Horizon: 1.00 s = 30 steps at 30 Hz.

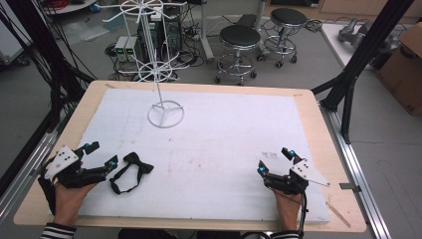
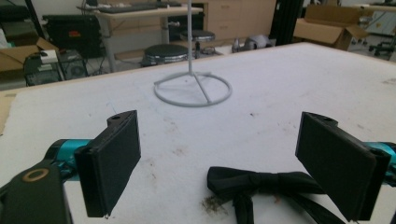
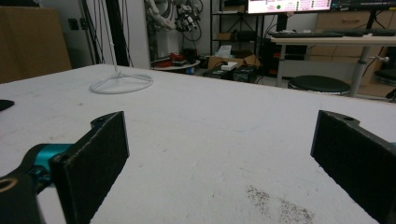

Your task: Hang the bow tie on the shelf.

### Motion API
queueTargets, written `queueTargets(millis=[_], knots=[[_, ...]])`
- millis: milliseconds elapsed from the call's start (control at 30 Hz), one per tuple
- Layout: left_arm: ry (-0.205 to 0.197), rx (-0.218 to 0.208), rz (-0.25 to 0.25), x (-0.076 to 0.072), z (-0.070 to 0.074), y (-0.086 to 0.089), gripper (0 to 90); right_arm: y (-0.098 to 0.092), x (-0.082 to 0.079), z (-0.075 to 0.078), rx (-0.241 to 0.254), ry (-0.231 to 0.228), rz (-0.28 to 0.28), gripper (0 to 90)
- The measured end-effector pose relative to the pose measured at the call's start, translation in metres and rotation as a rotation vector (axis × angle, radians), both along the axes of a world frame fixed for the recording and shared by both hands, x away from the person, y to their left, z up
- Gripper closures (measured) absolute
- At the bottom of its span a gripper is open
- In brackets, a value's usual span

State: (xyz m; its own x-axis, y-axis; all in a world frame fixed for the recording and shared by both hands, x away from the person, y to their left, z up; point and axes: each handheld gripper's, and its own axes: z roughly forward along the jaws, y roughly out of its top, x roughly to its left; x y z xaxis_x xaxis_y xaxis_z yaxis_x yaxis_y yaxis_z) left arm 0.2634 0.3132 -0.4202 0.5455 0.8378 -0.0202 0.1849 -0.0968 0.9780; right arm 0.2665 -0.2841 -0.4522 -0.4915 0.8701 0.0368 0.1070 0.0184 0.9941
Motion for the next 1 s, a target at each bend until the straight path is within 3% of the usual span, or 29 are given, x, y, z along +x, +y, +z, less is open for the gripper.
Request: queueTargets(millis=[33,67,133,233,367,600,867,1000], knots=[[0.000,0.000,0.000,0.000,0.000,0.000,14.5,0.000,0.000,0.000,0.001,0.000,0.000,3.2],[0.042,0.013,-0.029,0.001,0.002,-0.001,15.0,0.000,0.000,0.000,0.000,0.000,0.000,3.2],[0.072,0.028,-0.068,0.003,0.005,-0.002,15.4,0.000,0.000,0.000,0.000,0.000,0.000,3.2],[0.123,0.072,-0.089,0.006,0.009,-0.004,15.9,0.000,0.000,0.000,0.001,0.003,0.000,3.2],[0.162,0.102,-0.090,0.008,0.012,-0.004,15.8,0.000,0.000,0.000,0.003,0.000,0.002,3.2],[0.216,0.220,-0.083,0.010,0.018,-0.011,18.1,0.000,0.000,0.000,0.006,0.002,0.002,3.2],[0.300,0.246,-0.110,0.015,0.015,-0.020,21.2,0.000,0.000,0.000,0.000,-0.001,0.002,3.2],[0.344,0.288,-0.104,0.018,0.013,-0.021,22.7,0.000,0.000,0.000,0.003,-0.002,0.003,3.2]])
